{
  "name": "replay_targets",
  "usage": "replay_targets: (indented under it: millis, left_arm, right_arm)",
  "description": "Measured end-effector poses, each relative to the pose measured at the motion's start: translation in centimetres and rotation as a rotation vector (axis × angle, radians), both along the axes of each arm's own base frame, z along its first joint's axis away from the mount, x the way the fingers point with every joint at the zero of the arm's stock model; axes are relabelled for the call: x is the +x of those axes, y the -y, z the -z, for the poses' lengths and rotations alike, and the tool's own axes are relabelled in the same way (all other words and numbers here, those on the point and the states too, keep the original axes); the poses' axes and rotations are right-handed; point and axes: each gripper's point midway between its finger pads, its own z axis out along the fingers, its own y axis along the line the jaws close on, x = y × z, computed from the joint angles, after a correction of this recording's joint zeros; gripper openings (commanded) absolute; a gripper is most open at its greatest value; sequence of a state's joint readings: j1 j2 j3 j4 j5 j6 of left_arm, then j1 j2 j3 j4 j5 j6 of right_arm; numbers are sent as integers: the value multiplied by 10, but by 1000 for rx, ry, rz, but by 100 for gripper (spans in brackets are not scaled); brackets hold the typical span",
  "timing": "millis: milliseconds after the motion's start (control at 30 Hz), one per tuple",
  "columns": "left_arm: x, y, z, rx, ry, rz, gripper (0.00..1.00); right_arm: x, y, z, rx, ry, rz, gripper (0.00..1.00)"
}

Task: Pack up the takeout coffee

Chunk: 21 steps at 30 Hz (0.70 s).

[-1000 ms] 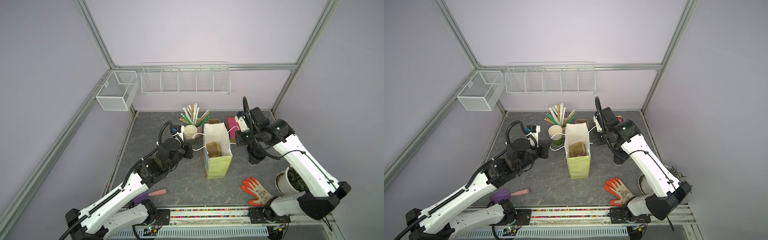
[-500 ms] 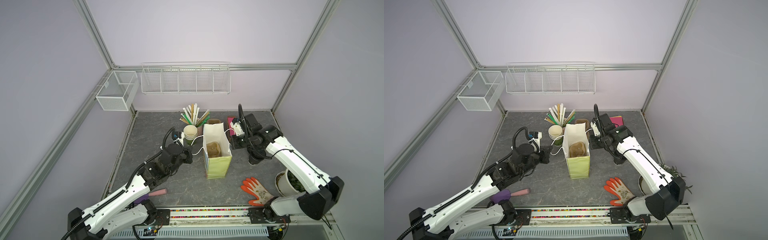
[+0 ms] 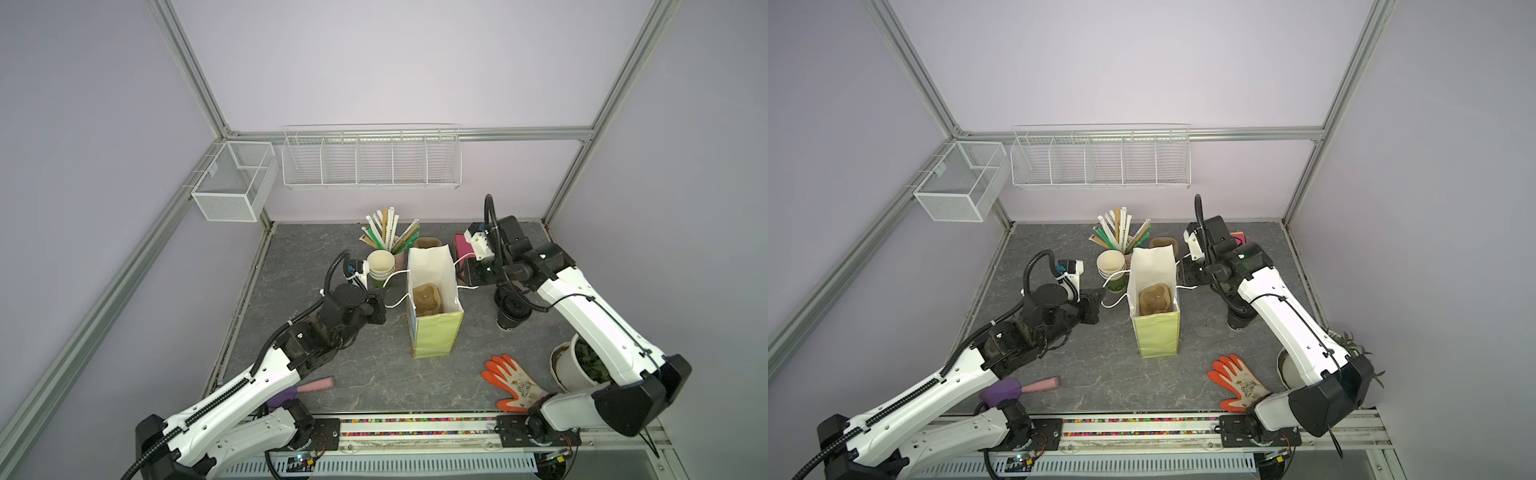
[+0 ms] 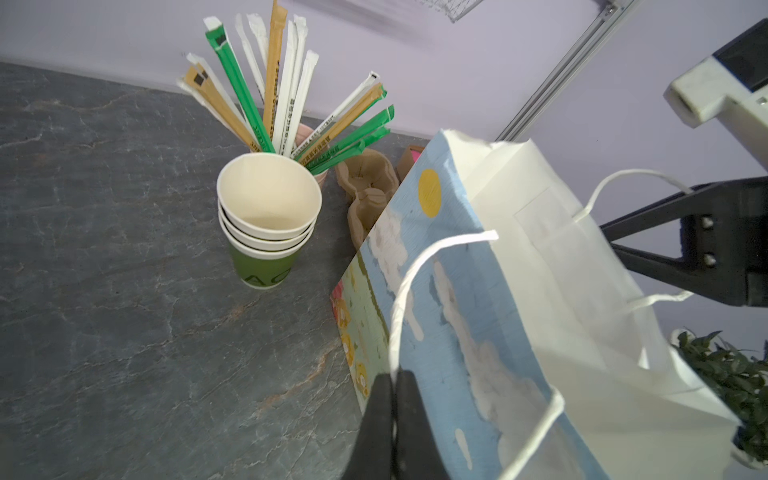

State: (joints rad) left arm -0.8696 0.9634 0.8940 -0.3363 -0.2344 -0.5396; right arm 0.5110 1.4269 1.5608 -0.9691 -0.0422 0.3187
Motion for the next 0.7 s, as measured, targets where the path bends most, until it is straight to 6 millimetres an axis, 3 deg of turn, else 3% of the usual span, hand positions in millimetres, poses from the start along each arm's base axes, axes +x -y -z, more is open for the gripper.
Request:
replay_targets:
  millis: [100, 267, 367, 533, 700]
  left_arm:
    - [2, 1, -28, -27, 44, 1, 4]
    - [3, 1, -59, -42, 96, 10, 14]
    - [3, 0, -66, -33, 108, 9, 18]
    - [2, 0, -71, -11, 120, 18, 33]
    - [1, -4, -94, -2, 160, 24, 49]
  right_arm:
    - [2, 2, -21, 5, 42, 1, 47]
    - [-1, 6, -36, 0, 65, -8, 59]
    - [-4, 6, -40, 7, 62, -21, 68]
    - [-9, 1, -49, 40, 59, -48, 85]
    - [-10, 0, -77, 74, 120, -61, 99]
